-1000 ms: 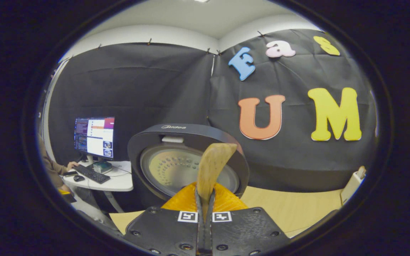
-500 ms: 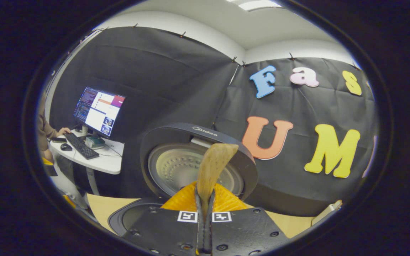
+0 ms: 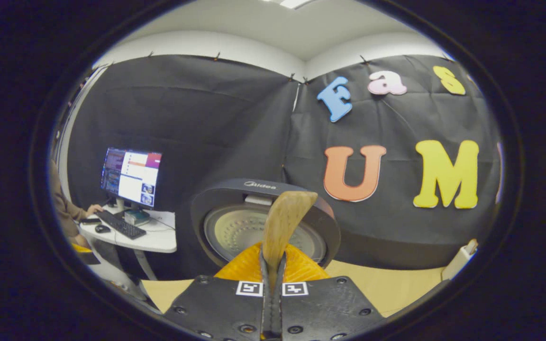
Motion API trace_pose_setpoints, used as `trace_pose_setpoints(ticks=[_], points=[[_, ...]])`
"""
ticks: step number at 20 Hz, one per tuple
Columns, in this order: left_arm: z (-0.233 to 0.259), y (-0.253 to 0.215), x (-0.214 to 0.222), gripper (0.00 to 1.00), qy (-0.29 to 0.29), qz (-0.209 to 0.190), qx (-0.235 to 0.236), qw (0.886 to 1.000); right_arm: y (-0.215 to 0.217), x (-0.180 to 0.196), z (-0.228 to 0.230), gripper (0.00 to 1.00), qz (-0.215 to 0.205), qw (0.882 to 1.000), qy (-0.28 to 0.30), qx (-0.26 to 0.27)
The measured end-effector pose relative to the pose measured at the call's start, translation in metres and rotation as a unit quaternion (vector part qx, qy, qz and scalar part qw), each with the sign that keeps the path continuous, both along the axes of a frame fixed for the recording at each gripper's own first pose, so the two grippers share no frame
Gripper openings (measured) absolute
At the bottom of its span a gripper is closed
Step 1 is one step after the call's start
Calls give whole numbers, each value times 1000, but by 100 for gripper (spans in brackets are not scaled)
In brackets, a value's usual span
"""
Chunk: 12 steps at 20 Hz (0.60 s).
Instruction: Close the left gripper, press the button to open the rice cooker; take a wooden spoon from the chopstick holder with the right hand, scoop a spoonful of rice and pour it into the rice cooker, then put the wooden spoon back into the chopstick holder.
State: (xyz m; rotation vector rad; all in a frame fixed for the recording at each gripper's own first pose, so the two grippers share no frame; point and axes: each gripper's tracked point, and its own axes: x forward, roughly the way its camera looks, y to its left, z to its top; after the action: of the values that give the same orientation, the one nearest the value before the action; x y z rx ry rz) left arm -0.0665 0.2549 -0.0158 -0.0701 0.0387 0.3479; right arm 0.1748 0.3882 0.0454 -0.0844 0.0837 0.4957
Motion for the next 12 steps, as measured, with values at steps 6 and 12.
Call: trace_pose_setpoints(ticks=[6, 12], points=[[4, -18, 7, 99, -5, -22, -4, 1000, -55, -20, 27, 0, -19, 997, 24, 77], [10, -53, 16, 99, -5, -50, 10, 999, -156, -50, 36, 0, -71, 990, 25, 119]])
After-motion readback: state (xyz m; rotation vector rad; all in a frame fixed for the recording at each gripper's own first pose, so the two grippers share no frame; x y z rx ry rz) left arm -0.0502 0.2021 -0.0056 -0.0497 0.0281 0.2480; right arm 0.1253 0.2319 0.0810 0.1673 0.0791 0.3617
